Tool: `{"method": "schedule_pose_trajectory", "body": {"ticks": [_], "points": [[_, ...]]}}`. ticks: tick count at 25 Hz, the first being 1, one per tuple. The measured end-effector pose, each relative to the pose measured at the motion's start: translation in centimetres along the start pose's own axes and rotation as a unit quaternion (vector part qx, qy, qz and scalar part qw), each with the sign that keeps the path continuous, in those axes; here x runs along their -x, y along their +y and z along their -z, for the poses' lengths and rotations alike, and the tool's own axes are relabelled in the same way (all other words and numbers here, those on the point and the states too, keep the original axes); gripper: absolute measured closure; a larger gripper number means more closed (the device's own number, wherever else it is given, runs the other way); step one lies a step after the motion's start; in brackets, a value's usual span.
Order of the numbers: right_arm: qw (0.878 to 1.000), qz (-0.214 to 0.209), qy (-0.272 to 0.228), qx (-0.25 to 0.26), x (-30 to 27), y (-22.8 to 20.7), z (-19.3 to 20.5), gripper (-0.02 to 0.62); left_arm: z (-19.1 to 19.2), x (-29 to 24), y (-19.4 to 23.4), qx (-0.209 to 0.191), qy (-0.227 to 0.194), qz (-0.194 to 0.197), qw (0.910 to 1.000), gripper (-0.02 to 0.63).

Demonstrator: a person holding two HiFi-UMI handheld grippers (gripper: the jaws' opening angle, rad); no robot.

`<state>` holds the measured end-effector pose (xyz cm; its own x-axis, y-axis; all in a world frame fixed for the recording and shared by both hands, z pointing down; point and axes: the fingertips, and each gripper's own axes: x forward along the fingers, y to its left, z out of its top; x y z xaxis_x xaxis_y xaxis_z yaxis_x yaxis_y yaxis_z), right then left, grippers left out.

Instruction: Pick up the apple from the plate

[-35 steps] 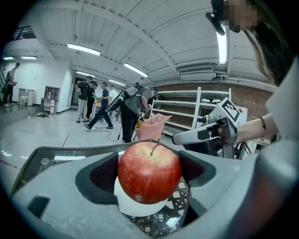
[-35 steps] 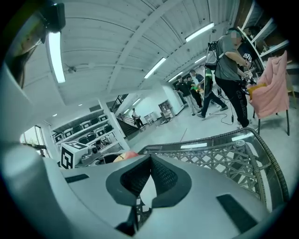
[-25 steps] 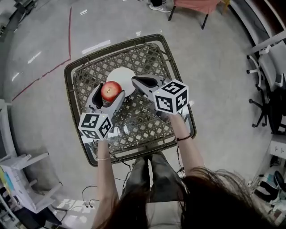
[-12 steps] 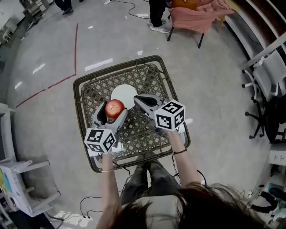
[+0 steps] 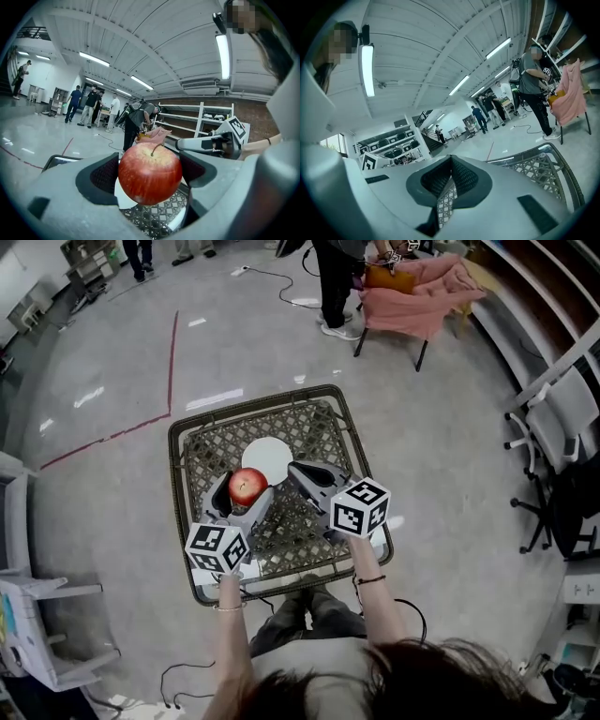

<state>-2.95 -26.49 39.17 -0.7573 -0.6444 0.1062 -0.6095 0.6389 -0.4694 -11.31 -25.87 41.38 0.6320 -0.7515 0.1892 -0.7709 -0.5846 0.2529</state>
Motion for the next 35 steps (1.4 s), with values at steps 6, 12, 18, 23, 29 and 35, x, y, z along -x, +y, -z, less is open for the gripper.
{"method": "schedule_pose_trajectory", "body": {"ticks": [6,12,18,23,29,35], "points": [[1.0,-0.009,-0.007,0.008,0.5,1.1,-0.6,0.586,-0.6,0.7,-0.9,0.003,-0.004,0.004,1.0,0.196],[1.0,-0.016,-0.011,0.012,0.7,1.8,-1.0,0.586,-1.7,1.3,-1.1,-0.002,-0.015,0.002,0.9999,0.196],[0.999,-0.021,-0.006,0.031,0.9,2.4,-1.2,0.586,-2.3,1.8,-1.3,-0.01,-0.014,0.001,0.9999,0.196],[0.999,-0.022,-0.003,0.045,0.6,2.6,-1.2,0.586,-2.4,1.8,-1.2,-0.01,-0.016,0.001,0.9998,0.196],[0.998,-0.028,-0.005,0.05,0.6,3.0,-1.0,0.586,-2.2,1.8,-1.4,-0.006,-0.015,0.009,0.9998,0.196],[0.998,-0.027,-0.005,0.051,0.8,3.0,-1.1,0.586,-2.3,1.8,-1.6,-0.006,-0.014,0.012,0.9998,0.196]]}}
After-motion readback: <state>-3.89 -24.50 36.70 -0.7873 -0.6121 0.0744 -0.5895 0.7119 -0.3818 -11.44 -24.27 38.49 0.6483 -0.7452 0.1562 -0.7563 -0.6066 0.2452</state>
